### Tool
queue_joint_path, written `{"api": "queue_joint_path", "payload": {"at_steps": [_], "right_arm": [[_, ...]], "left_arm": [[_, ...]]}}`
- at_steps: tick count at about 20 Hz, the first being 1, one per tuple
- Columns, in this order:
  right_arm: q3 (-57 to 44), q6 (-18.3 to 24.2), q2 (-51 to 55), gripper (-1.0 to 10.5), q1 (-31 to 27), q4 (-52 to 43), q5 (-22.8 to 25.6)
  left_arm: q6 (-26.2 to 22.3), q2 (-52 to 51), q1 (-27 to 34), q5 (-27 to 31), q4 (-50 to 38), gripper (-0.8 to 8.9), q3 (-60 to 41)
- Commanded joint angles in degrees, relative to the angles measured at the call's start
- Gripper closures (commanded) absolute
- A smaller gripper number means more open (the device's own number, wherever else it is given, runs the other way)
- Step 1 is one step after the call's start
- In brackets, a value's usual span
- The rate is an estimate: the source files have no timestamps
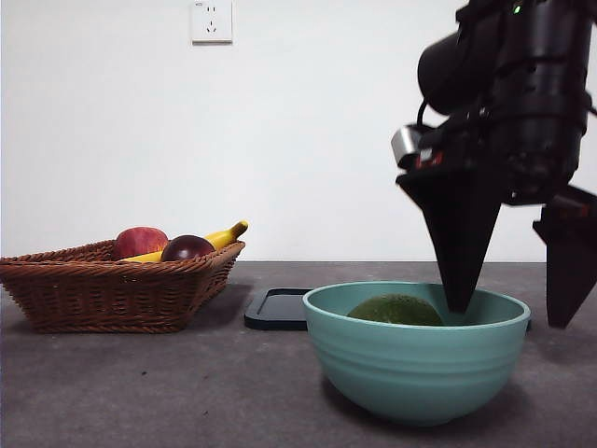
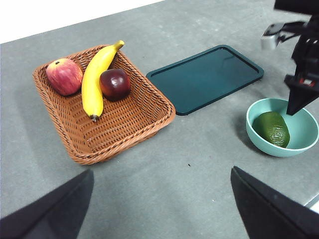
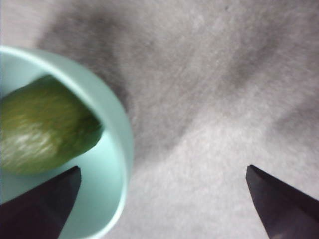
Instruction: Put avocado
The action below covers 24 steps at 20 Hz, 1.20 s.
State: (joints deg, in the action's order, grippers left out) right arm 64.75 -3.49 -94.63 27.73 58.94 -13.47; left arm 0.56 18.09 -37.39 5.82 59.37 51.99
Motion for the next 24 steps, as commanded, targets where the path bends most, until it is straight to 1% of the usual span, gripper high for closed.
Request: {"api": "queue_joint_path", "payload": {"at_steps": [1,6,8,10,12,16,19,21,23,24], "right_arm": [[0.92,-0.61,-2.36,4.5,0.46,-0.39,0.00],[0.92,-0.70,-3.21,7.0,0.70,-0.90,-0.50],[0.92,-0.85,-3.21,7.7,0.72,-0.85,-0.81],[0.92,-0.85,-3.23,8.3,0.74,-0.96,-3.15],[0.92,-1.03,-3.23,9.2,1.05,-1.07,-3.08],[0.92,-1.27,-3.23,9.4,1.42,-1.07,-3.06],[1.57,-3.52,-3.23,9.4,1.38,-0.50,-2.67],[3.85,-4.96,-3.23,9.4,1.27,1.07,-0.98],[7.63,-5.11,-3.23,9.4,1.22,3.76,-0.90],[9.81,-5.33,-3.23,9.4,1.22,5.27,0.24]], "left_arm": [[0.13,0.09,-0.35,-0.09,-0.63,3.77,0.35],[0.13,0.09,-0.35,-0.09,-0.63,3.77,0.35],[0.13,0.09,-0.35,-0.09,-0.63,3.77,0.35],[0.13,0.09,-0.35,-0.09,-0.63,3.77,0.35],[0.13,0.09,-0.35,-0.09,-0.63,3.77,0.35],[0.13,0.09,-0.35,-0.09,-0.63,3.77,0.35],[0.13,0.09,-0.35,-0.09,-0.63,3.77,0.35],[0.13,0.09,-0.35,-0.09,-0.63,3.77,0.35],[0.13,0.09,-0.35,-0.09,-0.63,3.77,0.35],[0.13,0.09,-0.35,-0.09,-0.63,3.77,0.35]]}}
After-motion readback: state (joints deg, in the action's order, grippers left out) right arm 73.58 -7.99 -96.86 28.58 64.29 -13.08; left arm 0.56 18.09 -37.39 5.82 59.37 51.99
